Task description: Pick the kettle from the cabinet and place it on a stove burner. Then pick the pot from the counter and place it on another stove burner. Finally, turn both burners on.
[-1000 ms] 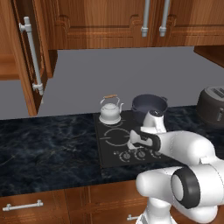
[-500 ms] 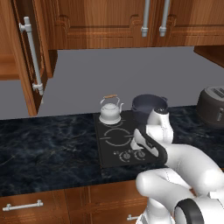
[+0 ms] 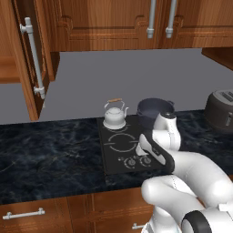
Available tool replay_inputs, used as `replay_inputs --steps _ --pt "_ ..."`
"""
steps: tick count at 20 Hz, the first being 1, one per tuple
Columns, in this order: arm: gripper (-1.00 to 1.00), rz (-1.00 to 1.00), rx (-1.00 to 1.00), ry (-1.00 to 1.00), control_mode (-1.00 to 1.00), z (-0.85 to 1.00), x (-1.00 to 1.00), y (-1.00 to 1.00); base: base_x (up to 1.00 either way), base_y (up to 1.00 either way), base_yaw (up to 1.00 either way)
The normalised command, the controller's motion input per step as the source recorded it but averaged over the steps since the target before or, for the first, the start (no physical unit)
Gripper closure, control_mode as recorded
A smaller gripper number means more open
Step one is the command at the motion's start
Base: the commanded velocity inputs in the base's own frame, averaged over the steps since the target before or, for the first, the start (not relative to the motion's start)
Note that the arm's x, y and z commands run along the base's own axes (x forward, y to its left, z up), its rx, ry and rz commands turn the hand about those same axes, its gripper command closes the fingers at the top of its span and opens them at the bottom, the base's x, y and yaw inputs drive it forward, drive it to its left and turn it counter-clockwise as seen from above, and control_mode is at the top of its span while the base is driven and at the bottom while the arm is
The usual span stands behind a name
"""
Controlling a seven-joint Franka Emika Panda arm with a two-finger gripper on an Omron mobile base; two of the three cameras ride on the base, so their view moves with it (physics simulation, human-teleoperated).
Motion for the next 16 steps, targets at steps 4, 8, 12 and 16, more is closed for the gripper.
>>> replay_inputs --steps 4,8,12,16 --pt "-1.00 0.00 0.00 -0.04 -1.00 -0.28 0.00 0.01 0.00 0.00 0.00" --pt "-1.00 0.00 0.00 -0.07 -1.00 -0.36 -0.07 0.00 0.00 0.00 0.00" --pt "-1.00 0.00 0.00 -0.07 -1.00 -0.41 -0.12 0.00 0.00 0.00 0.00" --pt "-1.00 0.00 0.00 -0.07 -1.00 -0.45 -0.26 0.00 0.00 0.00 0.00"
